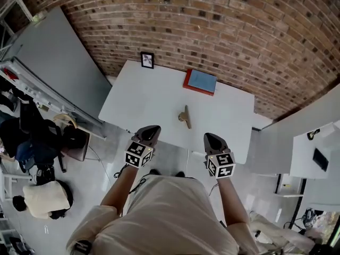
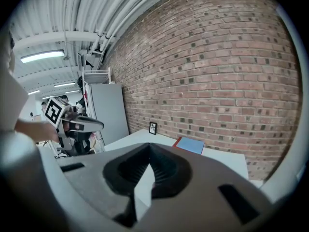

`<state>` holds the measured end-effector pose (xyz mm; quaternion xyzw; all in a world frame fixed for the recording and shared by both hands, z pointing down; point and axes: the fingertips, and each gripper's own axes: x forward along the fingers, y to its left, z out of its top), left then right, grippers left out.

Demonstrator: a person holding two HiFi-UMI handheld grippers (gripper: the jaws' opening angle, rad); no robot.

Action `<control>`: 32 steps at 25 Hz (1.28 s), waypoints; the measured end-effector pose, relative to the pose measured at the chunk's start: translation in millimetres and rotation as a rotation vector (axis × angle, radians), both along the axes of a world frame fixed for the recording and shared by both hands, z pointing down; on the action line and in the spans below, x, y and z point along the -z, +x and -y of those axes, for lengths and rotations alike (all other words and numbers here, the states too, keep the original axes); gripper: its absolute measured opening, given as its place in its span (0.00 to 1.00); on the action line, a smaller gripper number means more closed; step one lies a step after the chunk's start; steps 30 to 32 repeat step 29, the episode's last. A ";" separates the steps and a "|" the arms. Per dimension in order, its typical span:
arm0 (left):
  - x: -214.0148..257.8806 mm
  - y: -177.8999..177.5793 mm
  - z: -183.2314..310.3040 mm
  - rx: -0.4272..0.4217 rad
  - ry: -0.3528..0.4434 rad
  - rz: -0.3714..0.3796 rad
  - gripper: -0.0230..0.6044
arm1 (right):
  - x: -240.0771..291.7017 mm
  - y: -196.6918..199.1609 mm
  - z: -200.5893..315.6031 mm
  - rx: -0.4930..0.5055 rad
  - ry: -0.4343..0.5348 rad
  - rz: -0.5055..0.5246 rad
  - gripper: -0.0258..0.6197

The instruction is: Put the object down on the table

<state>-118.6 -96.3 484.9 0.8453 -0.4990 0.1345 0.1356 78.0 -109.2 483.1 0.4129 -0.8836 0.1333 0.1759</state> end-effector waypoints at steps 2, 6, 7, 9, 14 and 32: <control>9.3 -9.8 -5.8 -0.005 0.012 -0.013 0.03 | 8.5 -6.8 -3.6 -0.015 0.008 0.011 0.04; 24.4 -21.3 -13.1 -0.034 0.040 -0.031 0.03 | 25.6 -18.9 -11.0 -0.024 0.051 0.013 0.04; 27.3 -23.8 -15.2 -0.041 0.045 -0.035 0.03 | 28.2 -21.8 -13.3 -0.026 0.056 0.014 0.04; 32.4 -28.5 -19.5 -0.053 0.056 -0.046 0.03 | 32.7 -26.8 -17.6 -0.035 0.061 0.017 0.04; 41.3 -31.9 -27.6 -0.081 0.074 -0.063 0.03 | 41.1 -34.0 -27.3 -0.051 0.070 0.013 0.04; 49.2 -38.9 -37.2 -0.108 0.094 -0.098 0.03 | 52.3 -46.9 -40.9 -0.066 0.100 0.003 0.04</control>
